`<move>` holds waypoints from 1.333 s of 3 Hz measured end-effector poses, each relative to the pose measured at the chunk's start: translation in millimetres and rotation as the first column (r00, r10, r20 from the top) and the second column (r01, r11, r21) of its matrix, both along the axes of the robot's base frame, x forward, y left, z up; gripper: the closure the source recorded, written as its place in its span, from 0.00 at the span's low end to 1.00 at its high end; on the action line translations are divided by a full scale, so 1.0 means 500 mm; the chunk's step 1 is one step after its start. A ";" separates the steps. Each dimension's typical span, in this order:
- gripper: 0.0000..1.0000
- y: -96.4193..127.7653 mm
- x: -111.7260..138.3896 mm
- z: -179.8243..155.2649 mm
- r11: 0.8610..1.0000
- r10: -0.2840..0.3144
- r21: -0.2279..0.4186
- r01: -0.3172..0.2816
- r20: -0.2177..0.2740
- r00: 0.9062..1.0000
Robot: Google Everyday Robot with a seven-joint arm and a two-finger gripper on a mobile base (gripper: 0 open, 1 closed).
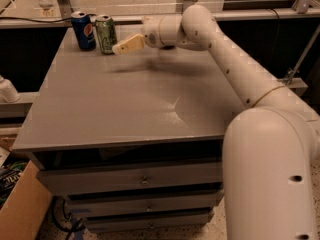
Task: Move green can near pepsi can
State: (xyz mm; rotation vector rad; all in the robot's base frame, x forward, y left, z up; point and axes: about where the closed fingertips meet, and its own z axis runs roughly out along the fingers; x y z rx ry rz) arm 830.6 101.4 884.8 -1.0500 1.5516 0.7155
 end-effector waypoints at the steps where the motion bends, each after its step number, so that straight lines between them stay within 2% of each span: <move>1: 0.00 -0.104 -0.049 0.001 0.999 -0.038 -0.021 0.038 -0.015 0.999; 3: 0.00 -0.290 -0.164 0.025 0.996 -0.093 -0.011 0.093 -0.016 0.995; 4: 0.00 -0.379 -0.208 0.035 0.991 -0.134 0.027 0.135 -0.019 0.991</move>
Offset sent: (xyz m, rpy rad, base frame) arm -0.0914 -0.1703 0.0112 -0.0246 0.0265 -0.1069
